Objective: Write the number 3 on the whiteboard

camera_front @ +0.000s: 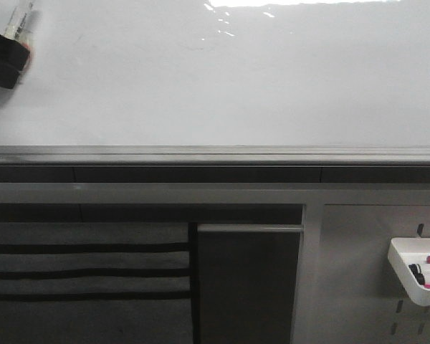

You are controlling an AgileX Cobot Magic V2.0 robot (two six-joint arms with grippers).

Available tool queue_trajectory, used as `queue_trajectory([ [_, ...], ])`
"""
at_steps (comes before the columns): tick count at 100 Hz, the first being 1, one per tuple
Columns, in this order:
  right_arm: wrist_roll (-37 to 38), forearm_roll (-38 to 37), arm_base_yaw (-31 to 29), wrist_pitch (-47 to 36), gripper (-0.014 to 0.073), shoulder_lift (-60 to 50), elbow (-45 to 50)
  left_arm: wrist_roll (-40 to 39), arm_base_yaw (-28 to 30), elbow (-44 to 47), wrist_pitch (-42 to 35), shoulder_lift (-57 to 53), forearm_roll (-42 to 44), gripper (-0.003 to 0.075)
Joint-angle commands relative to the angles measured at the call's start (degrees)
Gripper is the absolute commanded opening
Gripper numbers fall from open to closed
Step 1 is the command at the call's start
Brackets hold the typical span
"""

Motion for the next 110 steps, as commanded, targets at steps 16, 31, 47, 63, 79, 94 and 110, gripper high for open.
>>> queue_trajectory([
  [16, 5.78, -7.49, -0.23, 8.75, 0.0455, 18.11, -13.6, 2.77, -0.34, -6.11, 16.53, -9.53, 1.18, -0.0018],
  [31, 6.09, -9.42, -0.23, 12.46, 0.0454, 25.28, -19.77, 13.89, -0.34, -10.45, 31.76, -13.74, -6.65, -0.0018],
  [47, 2.42, -7.11, 1.85, 17.55, 0.0454, 29.22, -23.78, 29.96, -0.34, -13.0, 45.07, -16.3, -21.71, -0.0018],
  [63, -6.42, -3.91, 8.12, 18.35, 0.0454, 31.71, -26.05, 46.11, -0.43, -13.82, 58.18, -16.44, -36.13, -0.0018],
  [79, -7.96, -6.42, 18.13, 18.07, 0.0454, 34.76, -28.05, 50.46, -4.25, -13.82, 63.81, -16.44, -40.71, -0.0018],
  [94, -9.25, -10.17, 27.75, 15.58, 0.0454, 37.73, -30.73, 50.55, -11.22, -13.82, 64.36, -16.44, -40.05, -0.0018],
  [110, -9.37, -11.37, 34.85, 13.72, 0.0454, 39.91, -34.95, 50.55, -17.63, -13.82, 64.36, -16.44, -39.41, -0.0018],
])
